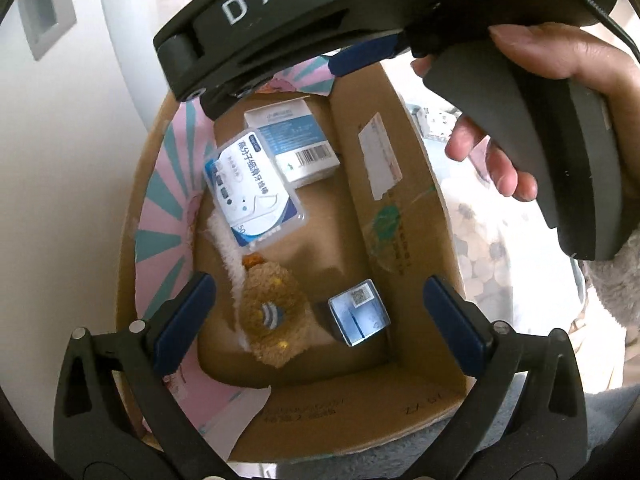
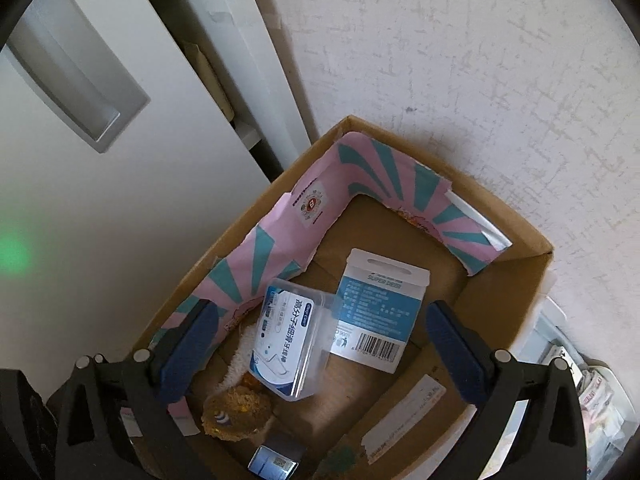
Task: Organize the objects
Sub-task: 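Open the right gripper to drop the floss case while the left releases the blue box, then move both grippers back over the tray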
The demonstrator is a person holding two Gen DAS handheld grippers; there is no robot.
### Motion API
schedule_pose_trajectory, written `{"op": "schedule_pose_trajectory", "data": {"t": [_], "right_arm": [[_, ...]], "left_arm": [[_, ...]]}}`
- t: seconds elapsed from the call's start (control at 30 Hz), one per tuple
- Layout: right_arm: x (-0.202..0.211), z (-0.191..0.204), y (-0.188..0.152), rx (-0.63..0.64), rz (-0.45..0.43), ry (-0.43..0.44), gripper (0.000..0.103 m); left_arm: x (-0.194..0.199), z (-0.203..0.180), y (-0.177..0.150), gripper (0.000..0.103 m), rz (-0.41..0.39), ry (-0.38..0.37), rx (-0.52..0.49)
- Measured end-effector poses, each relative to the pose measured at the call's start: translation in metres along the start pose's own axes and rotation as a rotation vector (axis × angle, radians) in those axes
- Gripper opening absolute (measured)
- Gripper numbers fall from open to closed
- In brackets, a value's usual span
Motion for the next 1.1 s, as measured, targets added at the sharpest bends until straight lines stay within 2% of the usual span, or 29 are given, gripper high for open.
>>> {"op": "schedule_pose_trajectory", "data": {"t": [0.17,0.33,0.5,0.6,0.67,0.73,1.0,1.1], "right_arm": [[0.008,0.018,0.012,-0.006,-0.020,-0.014,0.103],[0.021,0.020,0.008,-0.020,-0.055,-0.024,0.103],[0.038,0.016,0.000,-0.089,-0.099,-0.041,0.103],[0.068,0.011,-0.021,-0.126,-0.122,-0.047,0.103],[0.093,0.007,-0.033,-0.146,-0.151,-0.080,0.103],[0.113,0.003,-0.046,-0.163,-0.188,-0.125,0.103],[0.195,-0.028,-0.110,-0.240,-0.323,-0.197,0.103],[0.223,-0.044,-0.138,-0.274,-0.370,-0.239,0.103]], "left_arm": [[-0.003,-0.004,0.000,0.103,-0.004,-0.032,-0.008],[0.002,-0.002,0.007,0.103,-0.027,-0.013,-0.006],[0.012,-0.007,0.008,0.103,-0.082,-0.002,-0.031],[0.029,-0.011,0.005,0.103,-0.108,0.017,-0.055],[0.044,-0.016,0.003,0.103,-0.126,0.028,-0.067],[0.075,-0.023,0.002,0.103,-0.150,0.040,-0.080],[0.121,-0.065,0.025,0.103,-0.221,0.007,-0.101],[0.129,-0.082,0.035,0.103,-0.260,0.022,-0.101]]}}
Point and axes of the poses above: each gripper's, at about its wrist camera, not at the fingertips, and x roughly against the way its jaws point, z to its left, y to its top, the point moved 4 cm from there along -x, roughly the way its jaws point, and after that the axes turned 11 degrees about z, right-handed, at the moved point
